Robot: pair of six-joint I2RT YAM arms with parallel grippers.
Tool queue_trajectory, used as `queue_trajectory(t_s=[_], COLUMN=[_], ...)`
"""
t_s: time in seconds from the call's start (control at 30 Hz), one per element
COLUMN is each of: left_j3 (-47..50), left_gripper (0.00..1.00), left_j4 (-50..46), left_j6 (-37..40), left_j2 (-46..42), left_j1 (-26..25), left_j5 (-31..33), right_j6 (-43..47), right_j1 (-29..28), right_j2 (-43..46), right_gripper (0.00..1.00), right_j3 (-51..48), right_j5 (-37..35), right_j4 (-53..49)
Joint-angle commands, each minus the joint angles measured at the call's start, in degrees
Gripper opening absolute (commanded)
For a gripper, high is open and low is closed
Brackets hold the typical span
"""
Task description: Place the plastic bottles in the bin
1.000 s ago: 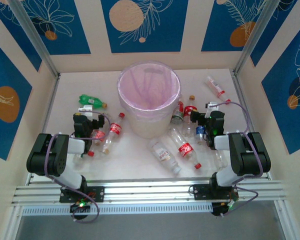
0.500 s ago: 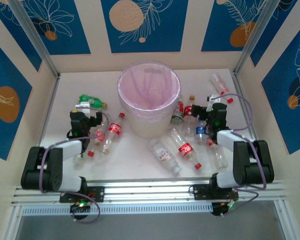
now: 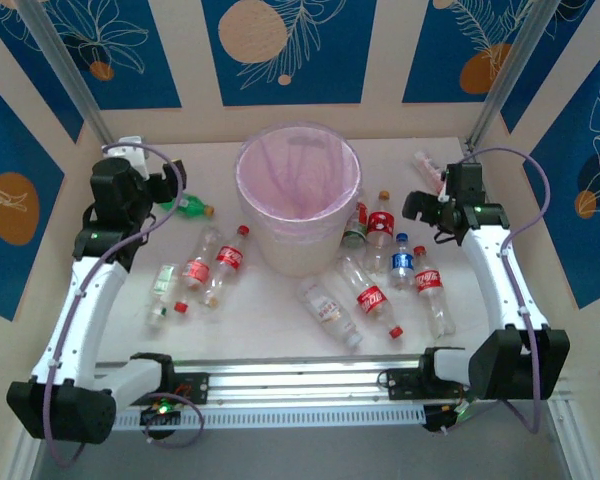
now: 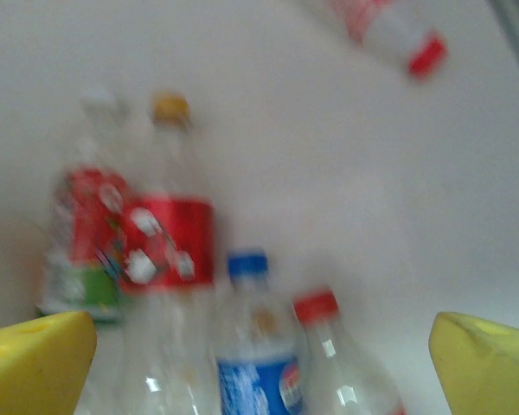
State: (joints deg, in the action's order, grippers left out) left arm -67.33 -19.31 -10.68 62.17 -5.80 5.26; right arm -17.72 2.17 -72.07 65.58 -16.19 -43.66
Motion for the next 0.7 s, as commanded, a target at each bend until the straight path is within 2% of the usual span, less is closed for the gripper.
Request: queue_trajectory(t_s=[0.0, 0.2, 0.4, 0.67], left_j3=[-6.9, -15.9, -22.1, -20.4], left_gripper=[0.88, 0.88, 0.88, 0.89], left_j4=[-17.3, -20.9, -24.9, -21.9], left_j6=[-1.4, -2.2, -0.1, -0.8], left_j2=[2.0, 5.3, 11.6, 14.8], left_j1=[-1.7, -6.2, -10.5, -11.2], left_j5=[-8.8, -17.8, -16.4, -15.6], right_j6=[-2.2, -3.8, -3.1, -2.4], right_j1=[3.0, 3.8, 4.2, 5.5], right_j2=[-2.9, -6.6, -12.0, -16.6], right_gripper=[1.0, 0.91, 0.86, 0.77], right_j3=[0.3, 0.5, 1.1, 0.6], right_j5=[2.8, 4.5, 5.1, 5.9], right_j4=[-19.7, -22.5, -24.0, -22.6])
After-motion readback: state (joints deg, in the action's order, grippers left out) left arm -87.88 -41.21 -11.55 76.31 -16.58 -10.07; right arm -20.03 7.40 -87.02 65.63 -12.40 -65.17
